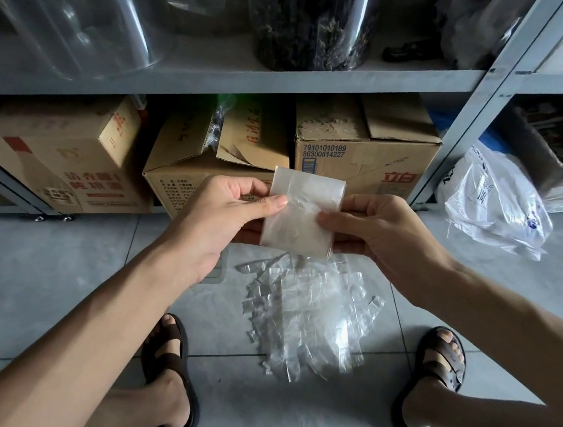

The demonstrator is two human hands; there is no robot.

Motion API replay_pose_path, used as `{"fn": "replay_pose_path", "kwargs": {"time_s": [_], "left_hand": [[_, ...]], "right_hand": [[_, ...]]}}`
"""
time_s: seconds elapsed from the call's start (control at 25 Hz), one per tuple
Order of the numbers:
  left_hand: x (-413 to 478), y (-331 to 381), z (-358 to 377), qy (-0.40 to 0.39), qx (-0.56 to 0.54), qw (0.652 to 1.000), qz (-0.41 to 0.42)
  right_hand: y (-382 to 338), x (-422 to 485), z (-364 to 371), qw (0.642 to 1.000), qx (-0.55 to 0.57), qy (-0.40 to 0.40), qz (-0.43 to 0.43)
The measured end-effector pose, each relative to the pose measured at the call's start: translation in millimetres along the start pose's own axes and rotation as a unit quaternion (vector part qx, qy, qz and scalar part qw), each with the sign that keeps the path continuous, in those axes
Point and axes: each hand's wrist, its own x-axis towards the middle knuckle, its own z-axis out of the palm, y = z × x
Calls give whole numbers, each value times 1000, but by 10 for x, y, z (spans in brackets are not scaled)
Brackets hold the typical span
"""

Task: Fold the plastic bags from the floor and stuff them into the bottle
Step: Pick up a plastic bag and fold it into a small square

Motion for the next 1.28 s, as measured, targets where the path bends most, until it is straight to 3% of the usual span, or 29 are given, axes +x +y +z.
{"fn": "replay_pose_path", "kwargs": {"time_s": [0.68,1.28], "left_hand": [[-18,99,-13,-43,-36,998,-34],[-11,76,-46,-78,-35,996,-27]], "right_hand": [[-50,13,-74,998,50,-20,-13],[10,69,-131,993,-61,-20,-99]]}}
